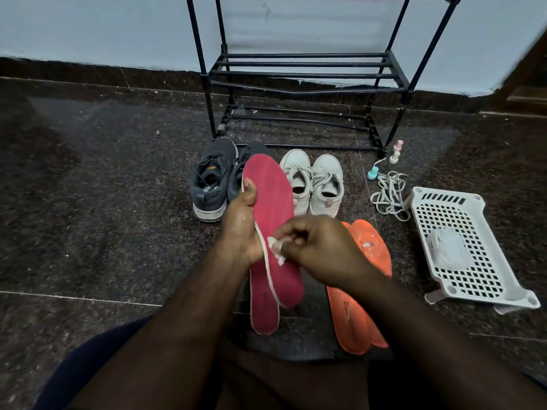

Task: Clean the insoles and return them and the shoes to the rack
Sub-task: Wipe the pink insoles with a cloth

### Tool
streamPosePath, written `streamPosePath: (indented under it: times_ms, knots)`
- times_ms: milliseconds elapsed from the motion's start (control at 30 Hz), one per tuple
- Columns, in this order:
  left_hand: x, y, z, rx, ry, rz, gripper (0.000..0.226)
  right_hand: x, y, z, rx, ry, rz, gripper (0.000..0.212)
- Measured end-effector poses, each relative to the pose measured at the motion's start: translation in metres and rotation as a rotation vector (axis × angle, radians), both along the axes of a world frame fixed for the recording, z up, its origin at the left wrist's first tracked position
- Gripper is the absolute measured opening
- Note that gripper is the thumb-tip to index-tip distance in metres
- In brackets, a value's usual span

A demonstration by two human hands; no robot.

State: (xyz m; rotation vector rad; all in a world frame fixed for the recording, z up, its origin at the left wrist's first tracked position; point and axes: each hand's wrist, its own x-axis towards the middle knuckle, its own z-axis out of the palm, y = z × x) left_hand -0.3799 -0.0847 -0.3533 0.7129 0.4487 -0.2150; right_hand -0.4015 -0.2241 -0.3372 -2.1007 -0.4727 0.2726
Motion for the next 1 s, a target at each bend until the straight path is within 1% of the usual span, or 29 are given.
streamPosePath:
  times_ms: [67,100,167,267,300,367,433,533,633,767,900,1000]
  knots:
    - [-0.001,0.002,0.002,-0.028,-0.029,-0.044,0.075,0.014,-0.01,0.006,0.191,0.031,-0.102,0.016]
    - [-0.002,0.001,0.004,-0.035,-0.049,-0.066,0.076,0.02,-0.014,0.009,0.235,0.032,-0.143,0.015]
    - [-0.002,0.001,0.003,-0.048,-0.066,-0.088,0.077,0.023,-0.018,0.008,0.245,0.052,-0.171,0.007]
    - [0.001,0.001,0.0,-0.039,-0.039,-0.056,0.073,0.02,-0.016,0.0,0.273,0.186,-0.162,0.004]
    - [0.001,0.002,-0.002,-0.039,-0.031,-0.068,0.074,0.019,-0.014,0.0,0.269,0.218,-0.164,0.003]
    - [0.0,0.002,-0.002,-0.041,-0.028,-0.127,0.081,0.019,-0.012,0.0,0.256,0.223,-0.168,0.002]
    - [0.0,0.002,-0.002,-0.055,-0.045,-0.161,0.084,0.02,-0.012,0.002,0.29,0.216,-0.192,0.005]
    - [0.0,0.0,-0.005,-0.07,-0.107,-0.174,0.072,0.023,-0.014,0.005,0.394,0.209,-0.279,0.008]
    - [-0.003,-0.005,-0.009,-0.036,-0.105,-0.228,0.067,0.023,-0.016,0.009,0.499,0.268,-0.31,0.014]
    - [-0.006,-0.008,-0.008,-0.021,-0.138,-0.24,0.061,0.024,-0.019,0.009,0.44,0.263,-0.269,0.02]
    - [-0.009,-0.01,-0.008,-0.066,-0.079,-0.25,0.058,0.027,-0.023,0.014,0.394,0.234,-0.269,0.019]
    - [-0.007,-0.011,-0.01,-0.04,-0.063,-0.215,0.055,0.031,-0.028,0.017,0.287,0.107,-0.3,0.024]
